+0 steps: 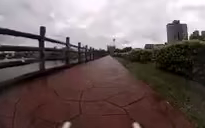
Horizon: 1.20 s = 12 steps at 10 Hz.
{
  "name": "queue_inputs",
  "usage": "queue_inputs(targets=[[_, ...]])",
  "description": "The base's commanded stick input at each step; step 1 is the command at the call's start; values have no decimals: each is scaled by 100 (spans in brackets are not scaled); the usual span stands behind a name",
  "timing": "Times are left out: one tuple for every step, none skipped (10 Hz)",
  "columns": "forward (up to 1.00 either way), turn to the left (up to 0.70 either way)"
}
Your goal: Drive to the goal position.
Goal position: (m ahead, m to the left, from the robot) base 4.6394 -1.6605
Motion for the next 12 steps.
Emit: queue_inputs(targets=[[50,0],[50,0],[50,0],[50,0],[50,0],[50,0],[50,0],[50,0],[50,0],[50,0],[50,0],[50,0]])
